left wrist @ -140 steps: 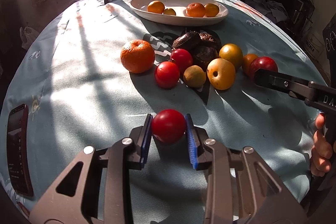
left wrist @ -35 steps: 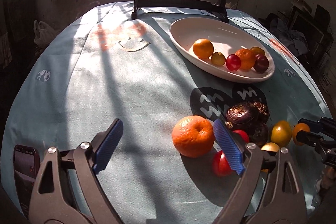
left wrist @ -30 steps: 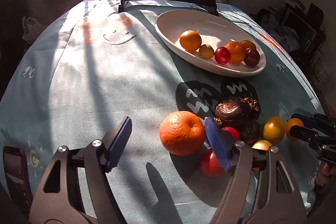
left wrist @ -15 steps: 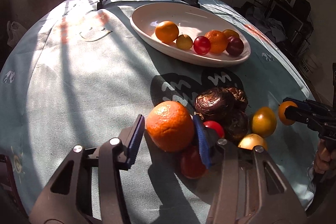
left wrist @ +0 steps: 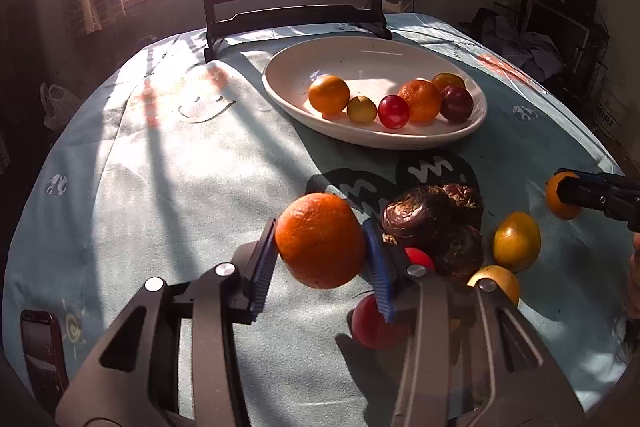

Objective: Organize fruits
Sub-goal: 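Carry the orange and tangerine onto the white plate and open both tools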

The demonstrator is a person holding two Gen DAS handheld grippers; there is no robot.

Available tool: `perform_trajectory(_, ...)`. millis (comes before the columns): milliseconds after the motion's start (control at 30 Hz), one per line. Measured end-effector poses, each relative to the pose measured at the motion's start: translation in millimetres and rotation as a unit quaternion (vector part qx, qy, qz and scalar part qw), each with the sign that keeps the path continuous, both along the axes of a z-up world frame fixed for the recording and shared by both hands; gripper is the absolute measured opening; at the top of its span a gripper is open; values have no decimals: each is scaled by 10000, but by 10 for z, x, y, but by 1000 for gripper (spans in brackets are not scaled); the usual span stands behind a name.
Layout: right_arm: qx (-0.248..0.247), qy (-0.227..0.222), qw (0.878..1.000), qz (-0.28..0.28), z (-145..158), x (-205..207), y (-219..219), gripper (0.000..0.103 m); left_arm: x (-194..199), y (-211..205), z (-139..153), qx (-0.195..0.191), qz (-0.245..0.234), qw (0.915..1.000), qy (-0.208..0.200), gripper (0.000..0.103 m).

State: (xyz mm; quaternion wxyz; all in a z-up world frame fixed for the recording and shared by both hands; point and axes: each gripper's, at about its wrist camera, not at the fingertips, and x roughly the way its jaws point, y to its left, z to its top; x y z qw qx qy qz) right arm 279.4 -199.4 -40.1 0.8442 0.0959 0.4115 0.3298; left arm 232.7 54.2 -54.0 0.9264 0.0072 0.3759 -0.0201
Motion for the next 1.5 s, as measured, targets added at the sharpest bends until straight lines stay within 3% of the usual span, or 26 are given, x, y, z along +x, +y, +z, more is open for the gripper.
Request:
perform_trajectory(233, 576, -106, 9982, -110, 232, 56, 24, 37, 37, 95, 265, -442, 58, 9989, -161, 43)
perform_trajectory(467, 251, -437, 9984, -270, 519, 701, 461, 37, 855, -70, 613, -341, -4, 9992, -198, 43)
perform_trajectory(567, 42, -482, 9983, -325, 495, 1044, 615, 37, 1272, -95, 598, -498, 12, 9988, -25, 43)
perform_trajectory(700, -405, -535, 9973, -295, 359, 1386, 782, 37, 1734, -139, 439, -414, 161, 9988, 208, 43)
perform_trajectory(867, -663, -465, 9966, -162, 169, 1612, 856, 37, 1997, -154, 198, -356, 245, 9977, 522, 43)
perform_trajectory(1033, -786, -443, 9959, -105, 108, 1665, 888, 37, 2037, -153, 144, -311, 362, 9973, 564, 48)
perform_trajectory(1067, -842, -430, 9954, -133, 104, 1662, 893, 37, 2020, -154, 152, -288, 390, 9973, 552, 55)
perform_trajectory(1100, -898, -405, 9950, -155, 104, 1661, 894, 38, 1981, -155, 186, -219, 459, 9976, 464, 71)
perform_trajectory(1233, -780, -475, 9955, -260, 233, 1557, 838, 50, 1731, -134, 432, 9, 560, 9984, 100, 84)
perform_trajectory(1500, -438, -747, 9955, -394, 600, 999, 657, 50, 995, 19, 789, -250, 715, 9968, -242, 93)
